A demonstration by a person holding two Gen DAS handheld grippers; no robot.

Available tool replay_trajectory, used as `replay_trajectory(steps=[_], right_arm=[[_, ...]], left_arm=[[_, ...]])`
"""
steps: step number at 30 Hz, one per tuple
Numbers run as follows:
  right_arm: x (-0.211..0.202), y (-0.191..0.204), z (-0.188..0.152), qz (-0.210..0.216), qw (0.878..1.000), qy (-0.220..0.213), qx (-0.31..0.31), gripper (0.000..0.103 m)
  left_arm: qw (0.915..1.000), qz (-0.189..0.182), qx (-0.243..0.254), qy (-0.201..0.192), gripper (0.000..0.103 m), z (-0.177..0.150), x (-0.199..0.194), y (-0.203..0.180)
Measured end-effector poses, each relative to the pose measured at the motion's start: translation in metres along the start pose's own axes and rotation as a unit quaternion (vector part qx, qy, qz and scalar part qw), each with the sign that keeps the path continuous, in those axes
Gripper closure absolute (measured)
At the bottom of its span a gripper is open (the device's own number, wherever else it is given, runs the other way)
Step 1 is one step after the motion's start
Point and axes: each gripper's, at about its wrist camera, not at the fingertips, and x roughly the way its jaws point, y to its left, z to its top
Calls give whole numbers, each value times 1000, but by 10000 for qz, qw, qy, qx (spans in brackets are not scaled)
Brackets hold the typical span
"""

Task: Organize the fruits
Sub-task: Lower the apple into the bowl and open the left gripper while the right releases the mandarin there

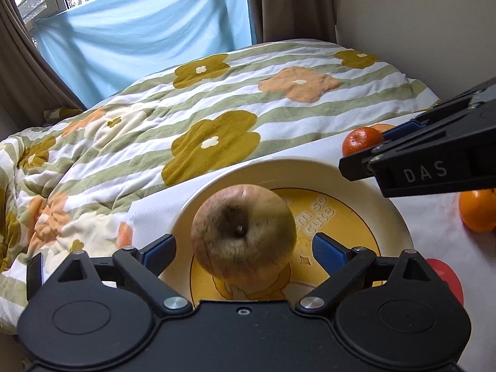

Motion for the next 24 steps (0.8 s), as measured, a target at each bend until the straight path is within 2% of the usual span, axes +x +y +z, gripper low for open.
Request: replay_trajectory(steps=[6,11,18,21,22,24], right_arm=[[12,12,-3,198,9989,38,-419,53],[27,23,-10,336,9940,-64,-1038,53],[32,26,-14,441,9906,-117,-1291,51],[27,27,-16,360,9912,-253,-1247,18],[25,28,-16,193,9917,-304,-1237,2],[18,25,-18,80,9918,-469,-1188,0]], left_arm=[[10000,17,19,72,5,-12,-7,-2],[9999,-15,12,106,5,-16,-7,-1],[9999,0,0,110,5,-18,-7,1],[9999,4,0,110,5,-19,-8,1],[9999,11,11,113,5,-18,-8,2],[9999,20,23,114,5,-19,-9,2]])
